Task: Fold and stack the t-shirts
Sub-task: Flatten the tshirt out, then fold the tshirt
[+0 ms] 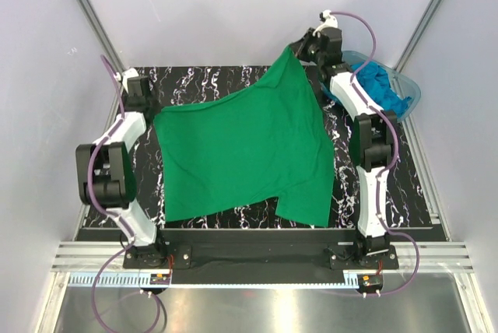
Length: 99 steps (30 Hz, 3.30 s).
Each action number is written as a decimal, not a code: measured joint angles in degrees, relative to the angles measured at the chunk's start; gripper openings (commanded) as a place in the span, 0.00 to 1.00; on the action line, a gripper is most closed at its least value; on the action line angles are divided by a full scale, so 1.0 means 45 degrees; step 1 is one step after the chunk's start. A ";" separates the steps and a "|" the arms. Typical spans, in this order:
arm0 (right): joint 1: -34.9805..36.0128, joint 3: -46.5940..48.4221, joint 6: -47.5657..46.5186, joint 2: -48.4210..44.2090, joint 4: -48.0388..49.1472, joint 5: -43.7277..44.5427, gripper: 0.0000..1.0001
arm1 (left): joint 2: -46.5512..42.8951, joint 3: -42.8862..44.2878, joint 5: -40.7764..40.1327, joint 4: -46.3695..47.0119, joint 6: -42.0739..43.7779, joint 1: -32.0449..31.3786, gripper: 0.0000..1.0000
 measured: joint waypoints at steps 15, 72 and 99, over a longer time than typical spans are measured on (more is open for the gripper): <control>0.0092 0.3842 -0.0102 0.3079 -0.2618 -0.0005 0.00 | 0.3361 0.3021 0.1564 -0.0782 0.0330 0.1214 0.00; -0.0680 0.1370 0.2589 -0.1253 -1.4426 -0.0695 0.00 | 0.1938 0.3269 0.4507 -0.7917 0.0476 0.1773 0.00; -0.0840 0.0690 0.2035 -0.1175 -1.4858 -0.0680 0.00 | 0.1967 0.2875 0.4235 -0.7995 0.0894 0.1807 0.00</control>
